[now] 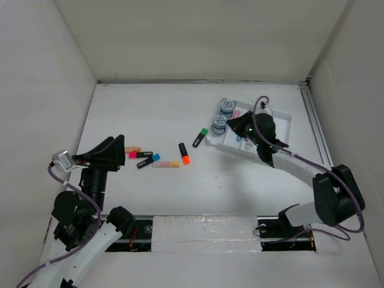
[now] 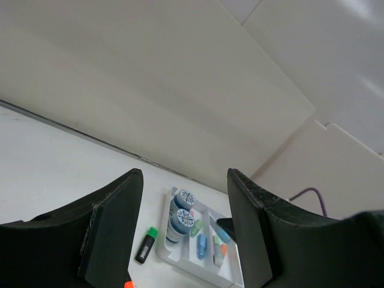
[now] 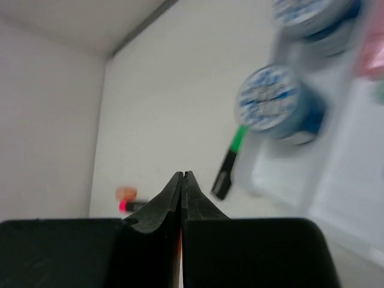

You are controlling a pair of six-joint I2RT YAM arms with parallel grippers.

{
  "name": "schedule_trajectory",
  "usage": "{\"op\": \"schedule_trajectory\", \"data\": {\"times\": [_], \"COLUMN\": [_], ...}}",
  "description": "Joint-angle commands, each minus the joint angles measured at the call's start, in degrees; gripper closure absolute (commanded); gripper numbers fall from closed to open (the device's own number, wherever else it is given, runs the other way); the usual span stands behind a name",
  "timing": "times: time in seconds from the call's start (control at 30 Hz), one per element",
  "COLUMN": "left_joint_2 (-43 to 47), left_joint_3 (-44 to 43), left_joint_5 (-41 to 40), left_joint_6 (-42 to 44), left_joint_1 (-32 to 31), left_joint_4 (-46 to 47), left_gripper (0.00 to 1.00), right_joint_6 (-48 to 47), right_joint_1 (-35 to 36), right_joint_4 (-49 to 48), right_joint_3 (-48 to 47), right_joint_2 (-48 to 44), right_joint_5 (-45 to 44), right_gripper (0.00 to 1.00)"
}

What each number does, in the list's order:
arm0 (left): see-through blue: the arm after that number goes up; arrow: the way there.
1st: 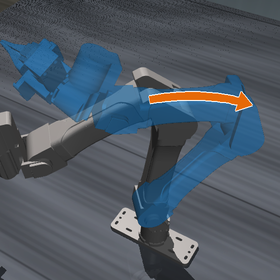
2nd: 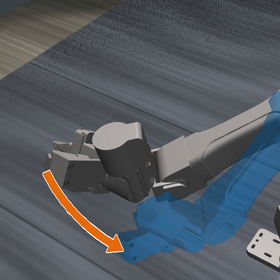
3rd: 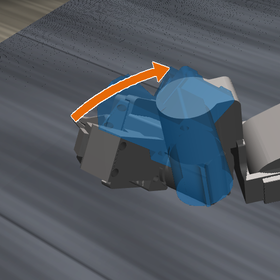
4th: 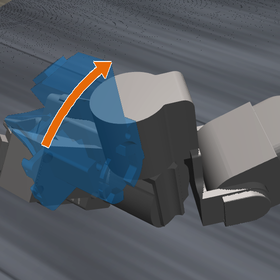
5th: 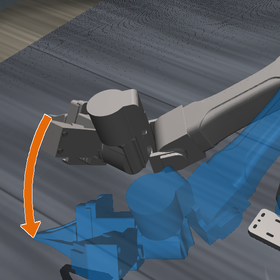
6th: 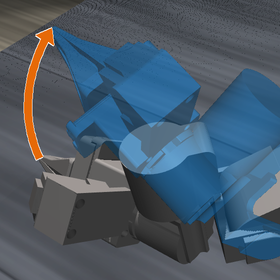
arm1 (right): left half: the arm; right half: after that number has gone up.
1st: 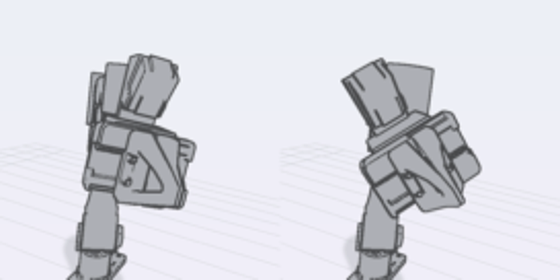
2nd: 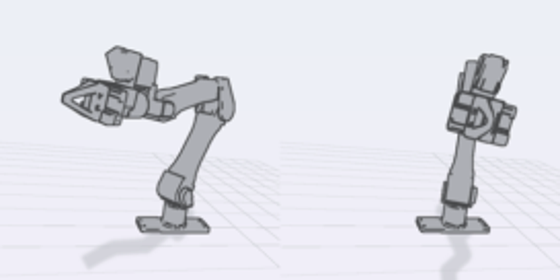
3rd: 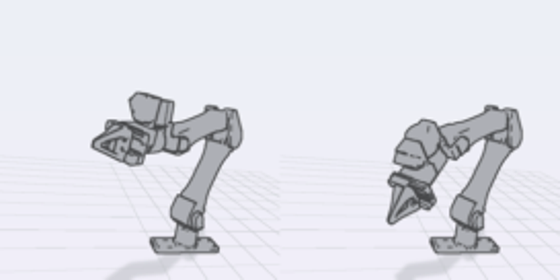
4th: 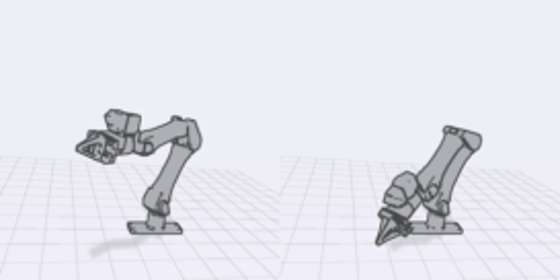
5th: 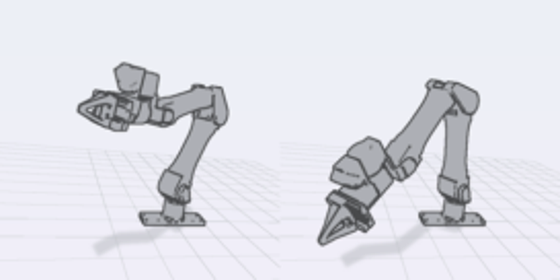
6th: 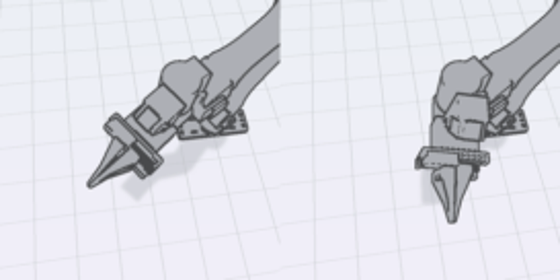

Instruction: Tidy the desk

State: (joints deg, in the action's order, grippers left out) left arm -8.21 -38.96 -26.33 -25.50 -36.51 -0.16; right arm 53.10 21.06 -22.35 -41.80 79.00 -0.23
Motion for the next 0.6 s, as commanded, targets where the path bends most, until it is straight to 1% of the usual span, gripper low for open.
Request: {"op": "schedule_trajectory", "data": {"times": [0.0,0.03,0.07,0.1,0.13,0.17,0.2,0.23,0.3,0.33,0.43,0.5,0.53,0.57], "left_joint_2": [-0.9,-1.1,-1.1,-1.1,-1.2,-1.0,-1.0,-1.0,-1.0,-1.0,-0.8,-0.7,-0.7,-0.7], "left_joint_3": [0.1,0.2,0.1,0.1,0.1,0.2,0.2,0.3,0.2,0.1,0.3,0.4,0.3,0.3], "left_joint_5": [0.8,0.8,0.8,0.9,0.8,0.8,0.7,0.7,1.0,0.9,0.8,0.8,0.8,1.0], "left_joint_6": [0.7,0.8,0.8,0.8,0.7,0.9,0.9,0.9,0.9,0.9,0.9,1.0,1.0,0.9], "left_joint_1": [0.3,0.3,0.3,0.3,0.3,0.3,0.3,0.3,0.3,0.3,0.3,0.3,0.3,0.3], "left_joint_4": [2.6,2.7,2.6,2.6,2.6,2.6,2.6,2.6,2.6,2.6,2.6,2.6,2.7,2.7], "left_gripper": [0.46,0.46,0.46,0.46,0.46,0.46,0.46,0.46,0.46,0.46,0.46,0.46,0.46,0.46], "right_joint_6": [-12.6,-14.2,-18.3,-20.3,-21.9,-24.6,-25.9,-26.9,-29.6,-30.1,-31.2,-32.1,-32.4,-33.0], "right_joint_1": [14.2,17.5,20.6,23.4,27.9,29.6,30.9,32.7,34.0,34.0,34.5,35.2,35.7,37.1], "right_joint_4": [-2.5,-1.4,-0.9,-0.4,1.7,3.8,5.8,10.1,13.5,15.2,18.2,20.6,24.6,25.9], "right_joint_3": [-7.2,-8.9,-10.4,-13.7,-15.7,-17.9,-22.6,-24.8,-28.3,-30.5,-33.9,-35.9,-36.9,-39.3], "right_joint_2": [6.0,7.8,9.8,12.0,16.5,18.8,21.1,24.8,27.6,28.7,32.0,34.7,35.8,36.8], "right_joint_5": [7.1,7.6,8.0,7.6,6.7,4.6,3.6,3.1,2.6,2.0,0.7,-2.0,-3.1,-6.5], "right_gripper": [0.99,0.86,0.73,0.61,0.44,0.39,0.36,0.30,0.27,0.23,0.21,0.20,0.20,0.20]}}
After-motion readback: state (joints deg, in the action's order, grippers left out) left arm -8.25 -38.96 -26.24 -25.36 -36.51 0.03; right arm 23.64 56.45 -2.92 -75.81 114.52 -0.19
